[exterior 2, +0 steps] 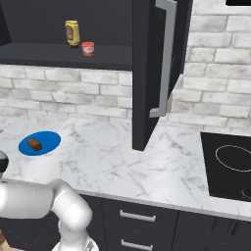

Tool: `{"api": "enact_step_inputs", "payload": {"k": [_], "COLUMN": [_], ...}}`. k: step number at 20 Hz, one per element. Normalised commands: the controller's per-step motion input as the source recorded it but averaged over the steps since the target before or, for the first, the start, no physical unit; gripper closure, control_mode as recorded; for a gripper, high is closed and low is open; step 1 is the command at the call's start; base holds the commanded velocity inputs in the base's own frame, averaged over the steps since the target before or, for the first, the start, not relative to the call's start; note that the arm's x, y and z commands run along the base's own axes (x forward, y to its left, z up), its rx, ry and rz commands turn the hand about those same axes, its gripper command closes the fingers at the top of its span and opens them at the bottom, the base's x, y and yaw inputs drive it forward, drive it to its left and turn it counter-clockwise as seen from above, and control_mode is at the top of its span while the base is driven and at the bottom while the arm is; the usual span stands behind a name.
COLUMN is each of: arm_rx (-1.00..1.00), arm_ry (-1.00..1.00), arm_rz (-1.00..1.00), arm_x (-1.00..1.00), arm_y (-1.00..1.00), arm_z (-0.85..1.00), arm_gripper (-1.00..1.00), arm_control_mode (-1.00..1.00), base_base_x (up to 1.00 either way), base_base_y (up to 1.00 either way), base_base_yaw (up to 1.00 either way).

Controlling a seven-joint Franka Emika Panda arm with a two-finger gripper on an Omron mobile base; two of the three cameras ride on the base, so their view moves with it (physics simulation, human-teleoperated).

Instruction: Pick the avocado and bread from the counter and place them on the plate. Then pick the jam from the cabinet and place it next to the plate. Lastly close the cabinet door.

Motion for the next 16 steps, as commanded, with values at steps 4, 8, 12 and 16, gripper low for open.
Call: {"api": "enact_step_inputs", "payload": {"k": [4, 8, 12, 16], "arm_rx": [0.00, 0.00, 0.00, 0.00], "arm_ry": [0.00, 0.00, 0.00, 0.00], "arm_rz": [0.00, 0.00, 0.00, 0.00], "arm_x": [0.00, 0.00, 0.00, 0.00], "arm_y": [0.00, 0.00, 0.00, 0.00], "arm_z": [-0.30, -0.21, -0.09, -0.06], "arm_gripper": [-1.00, -1.00, -1.00, -1.00], "arm_control_mode": [-1.00, -1.00, -1.00, -1.00], "base_base_x": [0.00, 0.00, 0.00, 0.00], "base_base_y": [0.00, 0.00, 0.00, 0.00], "base_base_yaw": [0.00, 0.00, 0.00, 0.00]}}
